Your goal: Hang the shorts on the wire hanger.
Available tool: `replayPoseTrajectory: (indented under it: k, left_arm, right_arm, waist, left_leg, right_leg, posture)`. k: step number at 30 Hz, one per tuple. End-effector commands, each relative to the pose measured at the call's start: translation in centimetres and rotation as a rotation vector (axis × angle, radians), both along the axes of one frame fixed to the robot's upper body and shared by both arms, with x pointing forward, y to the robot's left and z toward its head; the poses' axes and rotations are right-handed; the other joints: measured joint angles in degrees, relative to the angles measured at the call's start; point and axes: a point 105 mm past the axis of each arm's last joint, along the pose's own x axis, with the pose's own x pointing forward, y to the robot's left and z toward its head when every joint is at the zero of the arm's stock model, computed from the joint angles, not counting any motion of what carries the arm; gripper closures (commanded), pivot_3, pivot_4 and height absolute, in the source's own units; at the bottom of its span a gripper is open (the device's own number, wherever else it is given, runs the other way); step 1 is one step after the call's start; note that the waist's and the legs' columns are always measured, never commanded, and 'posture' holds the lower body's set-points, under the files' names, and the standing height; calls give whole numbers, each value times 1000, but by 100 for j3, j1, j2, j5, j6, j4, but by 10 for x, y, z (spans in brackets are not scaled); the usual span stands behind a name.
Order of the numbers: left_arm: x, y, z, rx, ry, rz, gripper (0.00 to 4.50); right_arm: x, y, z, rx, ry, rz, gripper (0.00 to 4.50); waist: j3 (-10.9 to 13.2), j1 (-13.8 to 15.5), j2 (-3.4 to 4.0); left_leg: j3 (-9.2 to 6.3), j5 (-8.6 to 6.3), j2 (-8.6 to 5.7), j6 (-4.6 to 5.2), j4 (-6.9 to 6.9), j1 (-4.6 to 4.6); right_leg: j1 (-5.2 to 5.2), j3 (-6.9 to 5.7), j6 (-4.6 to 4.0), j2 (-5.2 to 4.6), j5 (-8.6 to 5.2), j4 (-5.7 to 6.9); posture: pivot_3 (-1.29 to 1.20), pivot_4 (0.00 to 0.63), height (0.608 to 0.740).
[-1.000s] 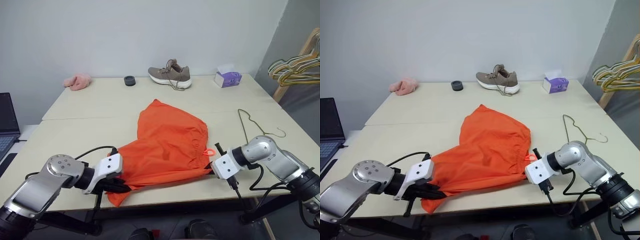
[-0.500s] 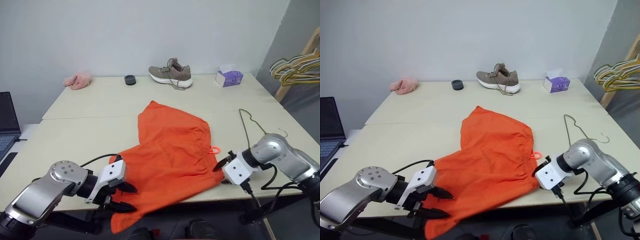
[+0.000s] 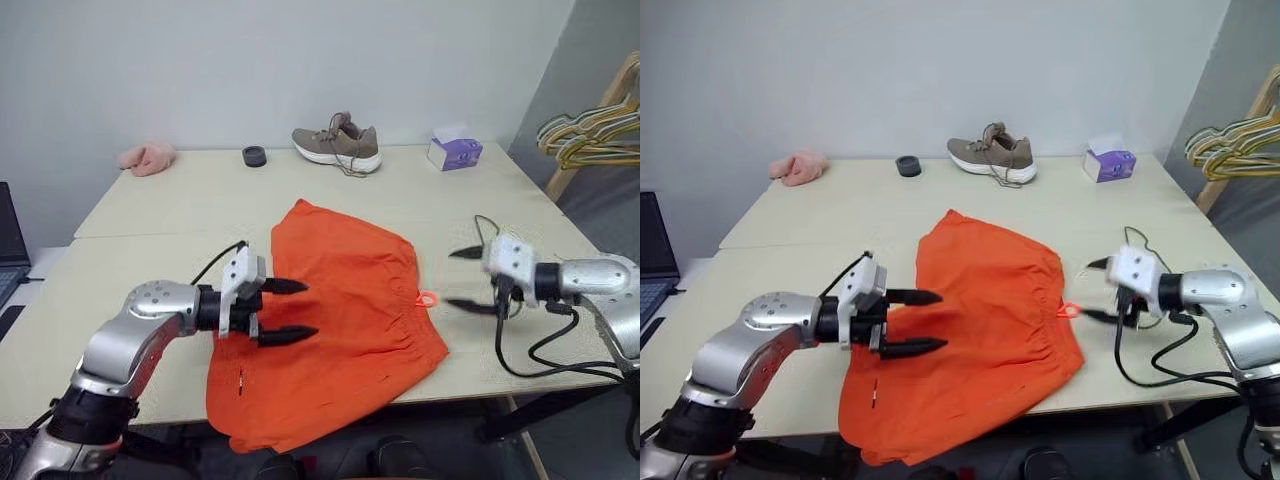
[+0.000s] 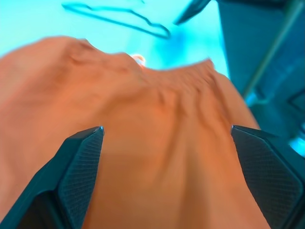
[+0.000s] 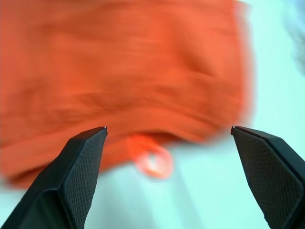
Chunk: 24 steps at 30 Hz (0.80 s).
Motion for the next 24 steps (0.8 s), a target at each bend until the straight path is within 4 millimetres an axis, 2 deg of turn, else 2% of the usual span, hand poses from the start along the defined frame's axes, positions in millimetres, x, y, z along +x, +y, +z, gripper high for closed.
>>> replayPoseTrajectory:
  k: [1,4,5,7,13,16,20,24]
  left_arm:
    - [9,3,13,-5,-60,17,0]
    - [15,-2,19,10,-87,-5,0]
    - [17,-6,22,11,-96,-16,0]
    - [19,-15,30,14,-115,-45,0]
    - [21,-36,44,23,-154,-124,0]
    - [21,-39,46,29,-166,-139,0]
    - [22,-40,47,36,-178,-148,0]
    - [23,-39,46,39,-182,-149,0]
  right_arm:
    - [13,-39,6,105,-77,-331,55]
    - [18,-80,-13,135,-103,-703,55]
    - [18,-89,-22,134,-84,-797,55]
    - [18,-95,-36,140,-40,-887,55]
    - [29,-101,-63,159,104,-973,55]
    - [36,-110,-74,172,186,-1030,55]
    - [43,-105,-88,202,356,-984,55]
    - [44,-103,-100,175,484,-945,908]
  waist:
    - [0,-14,1]
    - [0,-84,1]
    - [0,-104,2]
    - [1,-142,8]
    - [7,-332,22]
    - [7,-475,23]
    - [6,-580,24]
    - [4,-631,19]
  left_leg:
    - [0,0,0,0,1,-21]
    - [0,-1,0,-1,3,-53]
    - [-2,-1,0,-1,5,-69]
    - [-4,0,-8,0,9,-95]
    - [8,-5,-35,13,17,-93]
    - [11,-6,-35,16,26,-92]
    - [11,-5,-35,18,31,-84]
    - [6,-4,-34,19,35,-79]
  right_leg:
    - [-20,1,-4,1,5,1]
    - [-46,0,-20,1,17,4]
    - [-61,-1,-20,2,18,5]
    - [-85,-4,-15,6,22,10]
    - [-85,22,9,6,34,6]
    - [-83,24,16,7,38,6]
    - [-73,25,21,8,40,5]
    - [-60,24,24,9,41,1]
  posture:
    - [-260,48,740]
    - [-270,49,740]
    - [-270,49,740]
    - [-286,50,740]
    - [-293,49,740]
    - [-293,49,740]
    - [-294,46,740]
    - [-294,46,740]
